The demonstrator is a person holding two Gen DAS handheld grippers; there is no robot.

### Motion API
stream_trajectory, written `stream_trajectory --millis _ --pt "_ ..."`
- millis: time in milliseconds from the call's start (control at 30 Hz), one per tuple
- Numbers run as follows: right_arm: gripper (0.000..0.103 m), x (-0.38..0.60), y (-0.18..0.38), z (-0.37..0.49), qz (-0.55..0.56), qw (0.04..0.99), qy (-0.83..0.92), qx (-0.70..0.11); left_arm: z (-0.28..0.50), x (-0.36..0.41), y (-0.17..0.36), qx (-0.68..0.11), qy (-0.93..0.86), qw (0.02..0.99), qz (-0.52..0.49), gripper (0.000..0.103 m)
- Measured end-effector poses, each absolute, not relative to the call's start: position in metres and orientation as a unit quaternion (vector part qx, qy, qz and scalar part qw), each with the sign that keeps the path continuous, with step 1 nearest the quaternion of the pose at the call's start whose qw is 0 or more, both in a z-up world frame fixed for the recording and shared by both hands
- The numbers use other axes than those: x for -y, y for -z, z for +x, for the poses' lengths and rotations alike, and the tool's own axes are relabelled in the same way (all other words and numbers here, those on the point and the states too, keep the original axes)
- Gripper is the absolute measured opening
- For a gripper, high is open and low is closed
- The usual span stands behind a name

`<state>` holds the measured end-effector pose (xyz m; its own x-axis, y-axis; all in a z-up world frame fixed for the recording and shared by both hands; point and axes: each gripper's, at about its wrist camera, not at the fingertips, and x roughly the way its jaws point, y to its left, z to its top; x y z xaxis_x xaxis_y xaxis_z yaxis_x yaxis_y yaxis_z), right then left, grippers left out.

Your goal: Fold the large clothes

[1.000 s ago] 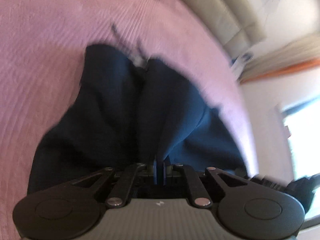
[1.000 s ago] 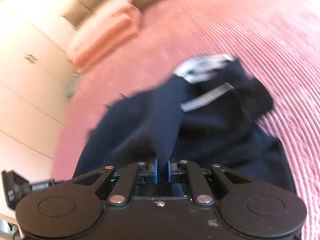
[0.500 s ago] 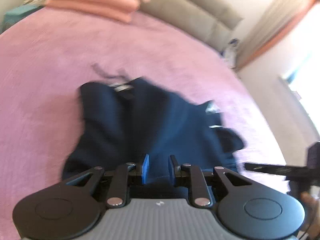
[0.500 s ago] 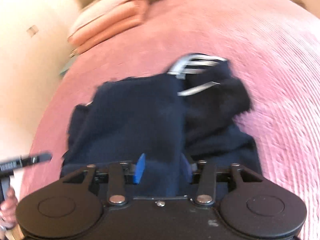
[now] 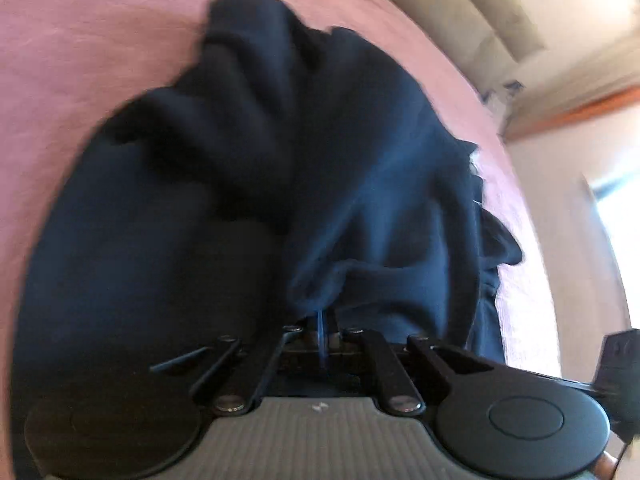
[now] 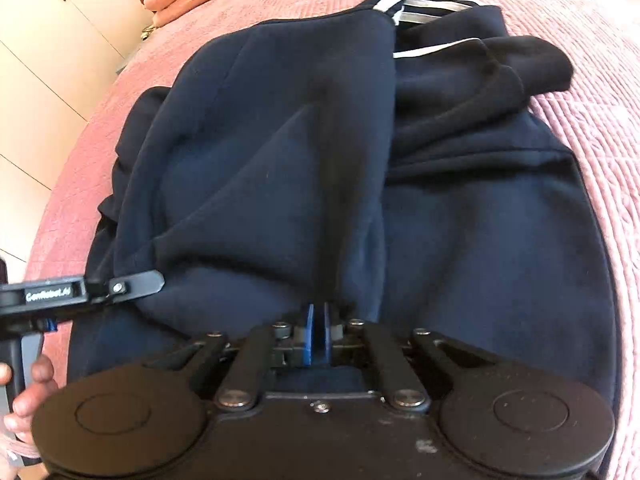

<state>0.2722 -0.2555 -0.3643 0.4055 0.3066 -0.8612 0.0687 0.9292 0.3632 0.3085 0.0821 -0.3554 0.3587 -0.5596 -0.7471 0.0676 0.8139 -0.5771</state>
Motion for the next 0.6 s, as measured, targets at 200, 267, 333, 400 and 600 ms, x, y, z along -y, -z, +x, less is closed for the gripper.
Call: stream_trajectory --millis 200,267,333,400,600 --pt "0.02 0.255 0.329 0.271 0.16 0.846 -0.093 -0.5 0.296 -0.084 0.314 -0.496 0.214 0.805 -0.244 0.01" --pt "0.02 0.25 0.32 0.278 0.156 0.862 -0.095 -0.473 0.301 -0.075 0.304 -0.478 0.203 0.82 -0.241 0.015" --pt "0.02 0.251 0.317 0.282 0.175 0.863 -0.091 -0.464 0.315 -0.064 0.308 -0.477 0.161 0.831 -0.238 0.014" --pt "0.021 0.252 0.334 0.293 0.188 0.85 -0.062 -0.489 0.323 -0.062 0.323 -0.485 0.137 0.826 -0.252 0.012" --pt "0.013 0.267 0.352 0.264 0.197 0.836 -0.057 -0.508 0.292 -0.083 0.33 -0.496 0.13 0.825 -0.237 0.007"
